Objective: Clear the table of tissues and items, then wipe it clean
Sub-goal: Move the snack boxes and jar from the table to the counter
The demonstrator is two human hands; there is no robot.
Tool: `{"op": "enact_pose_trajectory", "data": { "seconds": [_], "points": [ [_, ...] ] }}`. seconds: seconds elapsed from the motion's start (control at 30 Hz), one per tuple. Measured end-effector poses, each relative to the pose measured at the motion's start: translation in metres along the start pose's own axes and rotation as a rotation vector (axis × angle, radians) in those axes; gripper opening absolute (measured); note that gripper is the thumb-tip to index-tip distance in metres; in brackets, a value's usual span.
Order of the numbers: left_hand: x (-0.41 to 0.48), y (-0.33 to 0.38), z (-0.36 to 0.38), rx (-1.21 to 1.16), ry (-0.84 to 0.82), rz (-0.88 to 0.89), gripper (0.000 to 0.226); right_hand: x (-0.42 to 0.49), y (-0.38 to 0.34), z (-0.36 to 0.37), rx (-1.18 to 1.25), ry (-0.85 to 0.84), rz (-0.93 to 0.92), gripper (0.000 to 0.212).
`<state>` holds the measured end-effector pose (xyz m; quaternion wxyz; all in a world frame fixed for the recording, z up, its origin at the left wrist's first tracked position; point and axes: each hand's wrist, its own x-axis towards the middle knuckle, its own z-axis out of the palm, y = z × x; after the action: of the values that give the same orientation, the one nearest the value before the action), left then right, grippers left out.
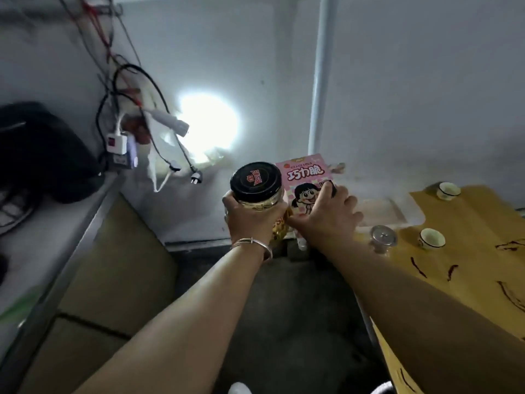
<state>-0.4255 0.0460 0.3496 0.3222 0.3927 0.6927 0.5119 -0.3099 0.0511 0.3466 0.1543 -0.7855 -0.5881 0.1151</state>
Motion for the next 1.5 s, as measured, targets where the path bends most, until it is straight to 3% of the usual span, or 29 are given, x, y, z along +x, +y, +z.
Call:
{"op": "enact_pose_trajectory", "data": {
  "seconds": [0.13,0.4,0.53,0.87,1.0,1.2,1.3,1.5],
  "points": [
    [-0.011,-0.012,-0.093,-0.046,0.169,-0.029,0.096,-0.053,-0.063,0.010,0.013,-0.087,-0.177,0.104],
    [-0.039,-0.045,-0.269,-0.088,0.475,-0.059,0.075,-0.167,-0.186,0.039,0.090,-0.203,-0.480,0.099],
    [-0.064,-0.070,-0.367,-0.055,0.609,-0.049,0.086,-0.243,-0.251,0.062,0.095,-0.278,-0.601,0.097],
    [-0.129,-0.128,-0.568,0.022,0.794,-0.048,0.072,-0.414,-0.366,0.105,0.138,-0.432,-0.858,0.100],
    [-0.148,-0.157,-0.617,0.035,0.931,-0.129,0.097,-0.457,-0.393,0.120,0.132,-0.465,-0.955,0.097],
    [-0.162,-0.184,-0.668,-0.071,1.017,-0.253,0.084,-0.495,-0.426,0.143,0.098,-0.476,-1.059,0.097],
    [-0.158,-0.198,-0.680,-0.032,1.114,-0.256,0.067,-0.499,-0.434,0.159,0.088,-0.501,-1.112,0.099],
    [-0.142,-0.217,-0.690,-0.067,1.144,-0.297,0.073,-0.485,-0.442,0.180,0.098,-0.556,-1.164,0.102]
  ]
}}
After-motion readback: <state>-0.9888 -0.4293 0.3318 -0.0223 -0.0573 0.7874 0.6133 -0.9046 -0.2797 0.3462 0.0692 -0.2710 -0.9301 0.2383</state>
